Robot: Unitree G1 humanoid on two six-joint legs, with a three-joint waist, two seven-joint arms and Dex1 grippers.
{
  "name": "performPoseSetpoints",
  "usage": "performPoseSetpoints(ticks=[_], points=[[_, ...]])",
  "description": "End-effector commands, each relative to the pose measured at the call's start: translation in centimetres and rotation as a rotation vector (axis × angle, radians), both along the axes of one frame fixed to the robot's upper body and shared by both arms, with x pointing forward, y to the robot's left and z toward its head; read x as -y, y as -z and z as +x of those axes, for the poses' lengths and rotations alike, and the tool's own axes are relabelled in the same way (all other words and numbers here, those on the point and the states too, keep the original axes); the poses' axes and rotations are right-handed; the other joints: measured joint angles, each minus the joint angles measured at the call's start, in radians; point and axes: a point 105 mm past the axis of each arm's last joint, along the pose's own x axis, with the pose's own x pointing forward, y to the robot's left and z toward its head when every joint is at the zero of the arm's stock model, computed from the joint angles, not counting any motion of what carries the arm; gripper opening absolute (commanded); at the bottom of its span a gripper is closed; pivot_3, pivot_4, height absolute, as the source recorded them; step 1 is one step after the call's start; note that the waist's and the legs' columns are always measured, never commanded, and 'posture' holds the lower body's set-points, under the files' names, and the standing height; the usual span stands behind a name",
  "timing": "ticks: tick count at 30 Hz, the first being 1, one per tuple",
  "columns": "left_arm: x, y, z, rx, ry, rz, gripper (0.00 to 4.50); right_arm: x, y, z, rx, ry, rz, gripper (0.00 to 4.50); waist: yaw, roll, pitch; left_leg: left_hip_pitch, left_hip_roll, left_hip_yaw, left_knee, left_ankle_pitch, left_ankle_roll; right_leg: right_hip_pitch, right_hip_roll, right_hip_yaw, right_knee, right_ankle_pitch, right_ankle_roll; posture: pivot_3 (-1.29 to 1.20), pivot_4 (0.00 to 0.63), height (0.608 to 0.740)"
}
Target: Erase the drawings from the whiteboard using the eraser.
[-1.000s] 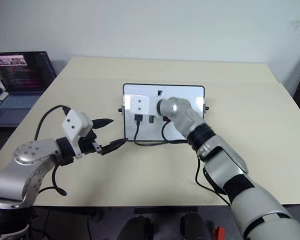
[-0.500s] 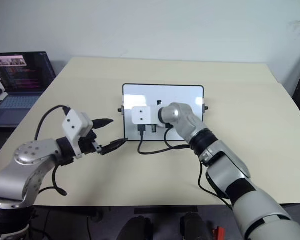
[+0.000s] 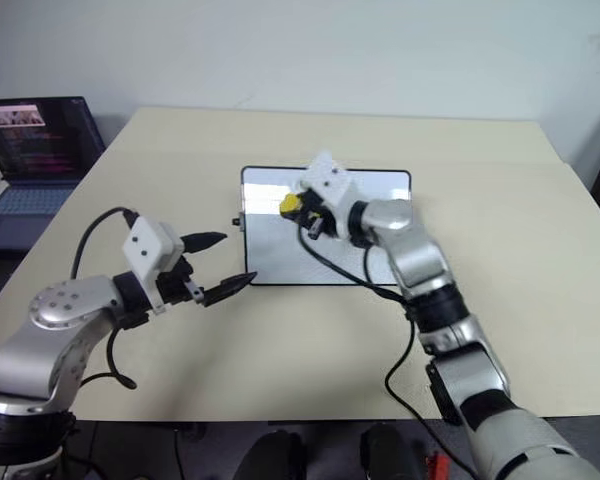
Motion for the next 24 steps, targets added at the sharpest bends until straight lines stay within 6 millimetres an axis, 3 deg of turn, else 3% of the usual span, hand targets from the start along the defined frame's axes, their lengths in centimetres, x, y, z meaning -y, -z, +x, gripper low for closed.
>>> performPoseSetpoints(ticks=[1, 4, 8, 12, 24], points=[[0.3, -0.9, -0.4, 0.055, 0.027, -0.003, 4.50, 3.6, -0.2, -1.7, 0.021, 0.057, 0.021, 1.07, 0.003, 0.000, 0.000, 0.000, 0.000, 0.000, 0.000, 0.000, 0.000, 0.000, 0.000, 0.000, 0.000, 0.000, 0.000, 0.00, 0.150, 0.740], [0.6, -0.9, -0.5, 0.070, 0.043, -0.019, 4.50, 6.2, 1.0, -2.8, -0.010, 0.128, 0.012, 1.07, 0.004, 0.000, 0.000, 0.000, -0.001, 0.000, 0.000, 0.000, 0.000, 0.001, -0.002, -0.001, -0.001, -0.001, 0.001, 0.00, 0.150, 0.740], [0.6, -1.0, 0.0, 0.077, 0.060, -0.019, 4.50, 7.6, 3.3, -3.9, -0.060, 0.180, -0.023, 1.07, -0.005, 0.000, 0.001, 0.002, -0.001, 0.001, 0.001, 0.000, 0.000, 0.001, 0.000, 0.001, 0.001, -0.001, 0.001, 0.00, 0.150, 0.740], [0.5, -1.4, 0.5, 0.079, 0.064, -0.032, 4.50, 7.4, 4.6, -4.5, -0.079, 0.197, -0.042, 1.07, -0.006, 0.000, 0.001, 0.003, 0.001, 0.001, 0.000, 0.000, 0.000, 0.001, 0.004, 0.002, 0.001, -0.003, 0.005, 0.00, 0.150, 0.740], [0.2, -1.0, 0.7, 0.061, 0.040, -0.042, 4.50, 6.3, 4.6, -5.4, -0.101, 0.189, -0.001, 1.07, -0.001, 0.000, 0.001, 0.002, 0.000, 0.002, 0.001, 0.000, 0.000, 0.001, 0.003, 0.003, 0.001, -0.003, 0.004, 0.00, 0.150, 0.740]])
